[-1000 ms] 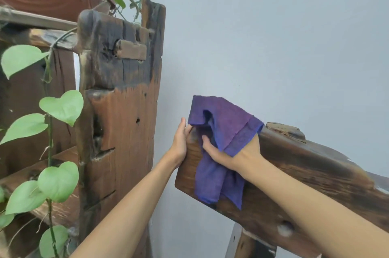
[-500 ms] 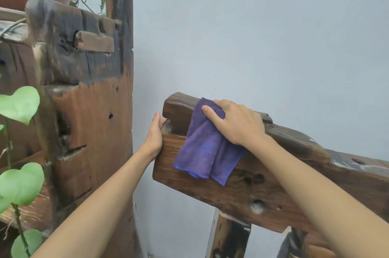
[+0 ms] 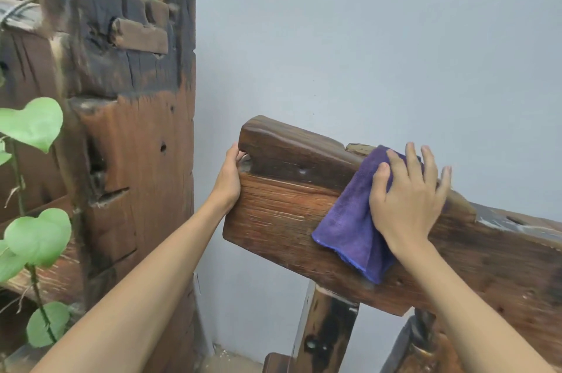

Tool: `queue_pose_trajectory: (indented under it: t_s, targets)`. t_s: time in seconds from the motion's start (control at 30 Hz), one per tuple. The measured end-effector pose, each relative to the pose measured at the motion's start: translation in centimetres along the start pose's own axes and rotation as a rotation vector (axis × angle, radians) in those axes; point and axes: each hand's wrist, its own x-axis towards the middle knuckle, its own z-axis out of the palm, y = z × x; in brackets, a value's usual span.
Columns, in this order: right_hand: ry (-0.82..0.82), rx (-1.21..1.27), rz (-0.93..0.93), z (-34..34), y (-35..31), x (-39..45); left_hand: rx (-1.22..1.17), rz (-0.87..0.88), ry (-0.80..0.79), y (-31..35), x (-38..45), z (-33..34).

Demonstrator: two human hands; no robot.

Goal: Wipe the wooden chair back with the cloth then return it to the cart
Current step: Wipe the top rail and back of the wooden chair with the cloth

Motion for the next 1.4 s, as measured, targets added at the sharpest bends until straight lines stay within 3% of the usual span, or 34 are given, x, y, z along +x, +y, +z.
queue_pose_trajectory:
  t_s: [0.13,0.3,0.43,0.53,0.6,0.63,0.73,0.8,0.9,0.97,1.03,1.1,1.13,1.2,1.3,1.4]
  targets:
    - [0.1,0.149,-0.027,1.7,-5.7,-1.4,0.01,0.019,0.003,0.4,-0.5,0.1]
    - [0.066,0.127,-0.15,4.3,-11.7,-4.7,0.089,0.091,0.042,0.2,-0.4,0.3]
    - [0.01,0.123,-0.451,6.5,-12.6,-7.9,0.178,0.179,0.05,-0.3,0.3,-0.1]
    - [-0.141,0.129,-0.744,6.8,-10.7,-10.3,0.188,0.196,0.039,-0.4,0.7,-0.4]
    - [-0.273,0.152,-0.839,6.4,-8.5,-11.7,0.185,0.192,0.036,-0.6,1.0,-0.6]
    - [-0.309,0.162,-0.833,5.8,-7.4,-11.7,0.166,0.178,0.029,-0.6,1.1,-0.5]
    - [-0.634,0.121,-0.602,3.4,-3.9,-9.9,0.148,0.113,0.031,-0.4,1.1,-0.4]
    - [-0.711,0.194,-0.432,2.2,0.2,-8.2,0.157,0.089,0.035,-0.3,0.8,-0.6]
    - [-0.53,0.263,-0.214,0.5,5.3,-6.0,0.111,0.0,0.07,-0.1,-0.4,-0.9]
    - [-0.343,0.236,-0.169,-0.2,6.8,-4.0,0.194,-0.006,0.196,0.6,-1.4,-0.1]
    - [-0.233,0.219,-0.138,-1.4,7.1,-1.1,0.362,0.182,0.429,1.9,-2.5,1.6]
    - [-0.131,0.148,-0.1,-2.1,7.1,1.2,0.56,0.547,0.501,4.2,-4.3,4.1]
    - [-0.135,0.119,-0.079,-2.2,6.7,1.9,0.675,0.702,0.466,5.4,-5.0,5.7]
    - [-0.177,0.114,-0.068,-2.0,5.4,3.0,0.956,0.844,0.336,7.0,-5.5,9.4]
    - [-0.33,0.119,-0.097,-1.5,4.5,4.3,1.206,0.809,0.022,8.5,-5.7,15.9]
    - [-0.433,0.191,-0.12,-1.7,5.4,4.8,1.143,0.644,-0.219,9.3,-5.1,21.0]
